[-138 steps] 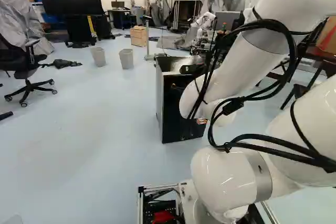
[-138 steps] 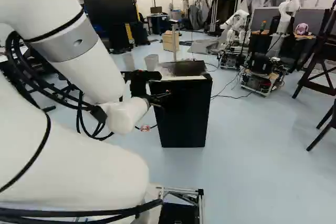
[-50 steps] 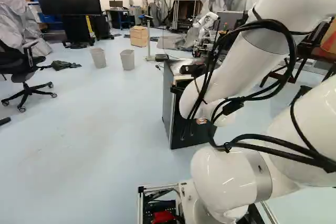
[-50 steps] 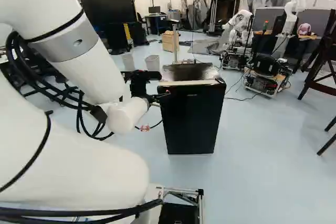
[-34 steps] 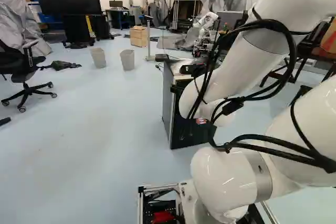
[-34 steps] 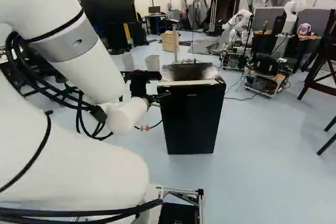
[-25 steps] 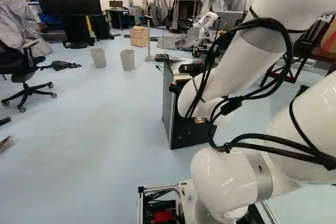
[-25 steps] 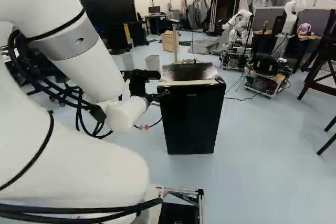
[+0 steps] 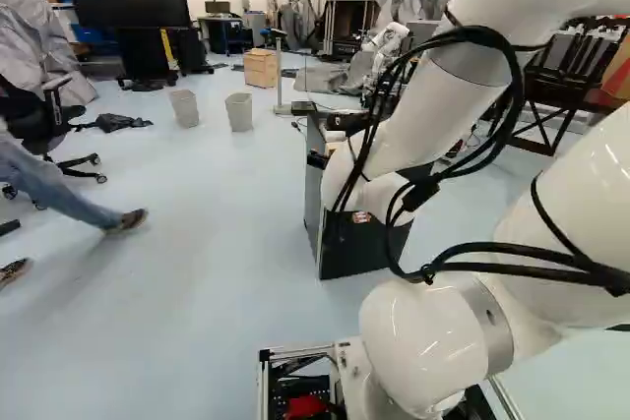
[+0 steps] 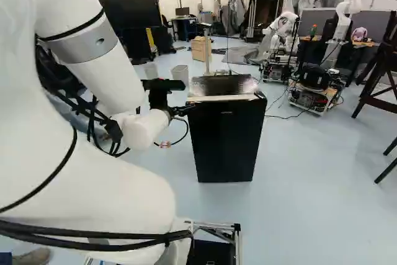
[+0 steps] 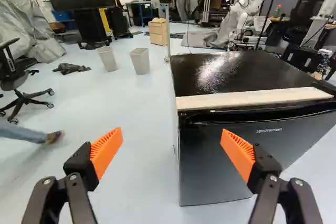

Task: Grab a drink from the fridge

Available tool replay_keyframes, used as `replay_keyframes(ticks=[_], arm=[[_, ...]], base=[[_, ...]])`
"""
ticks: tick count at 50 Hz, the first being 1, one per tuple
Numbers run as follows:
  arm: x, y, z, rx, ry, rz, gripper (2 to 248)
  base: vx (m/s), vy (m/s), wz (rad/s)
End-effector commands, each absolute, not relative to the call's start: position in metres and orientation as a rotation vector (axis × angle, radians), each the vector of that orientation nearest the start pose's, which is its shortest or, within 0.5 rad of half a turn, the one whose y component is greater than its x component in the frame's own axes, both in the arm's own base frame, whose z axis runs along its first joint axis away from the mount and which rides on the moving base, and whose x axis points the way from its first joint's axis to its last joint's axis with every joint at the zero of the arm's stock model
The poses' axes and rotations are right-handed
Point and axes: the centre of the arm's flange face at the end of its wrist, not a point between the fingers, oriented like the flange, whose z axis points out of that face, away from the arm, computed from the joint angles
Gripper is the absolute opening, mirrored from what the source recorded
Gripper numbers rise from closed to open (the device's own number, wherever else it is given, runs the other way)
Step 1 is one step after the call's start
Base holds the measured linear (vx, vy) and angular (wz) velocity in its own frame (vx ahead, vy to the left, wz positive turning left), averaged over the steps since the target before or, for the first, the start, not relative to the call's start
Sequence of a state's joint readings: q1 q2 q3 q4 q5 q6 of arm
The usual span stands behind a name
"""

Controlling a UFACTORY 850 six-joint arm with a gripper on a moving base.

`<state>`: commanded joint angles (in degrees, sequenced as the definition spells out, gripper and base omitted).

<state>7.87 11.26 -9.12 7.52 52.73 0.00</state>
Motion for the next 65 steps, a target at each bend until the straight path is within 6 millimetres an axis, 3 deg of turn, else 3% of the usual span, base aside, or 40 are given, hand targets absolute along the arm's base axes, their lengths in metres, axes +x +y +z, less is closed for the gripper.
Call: replay_keyframes(ticks=[26, 65], arm=[[0.301, 0.053, 0.377, -2.439, 0.120, -1.877, 247], [0.329, 0.083, 0.378, -2.453, 0.372, -1.851, 247]], base=[[0.000, 0.000, 0.000], [0.000, 0.000, 0.000]])
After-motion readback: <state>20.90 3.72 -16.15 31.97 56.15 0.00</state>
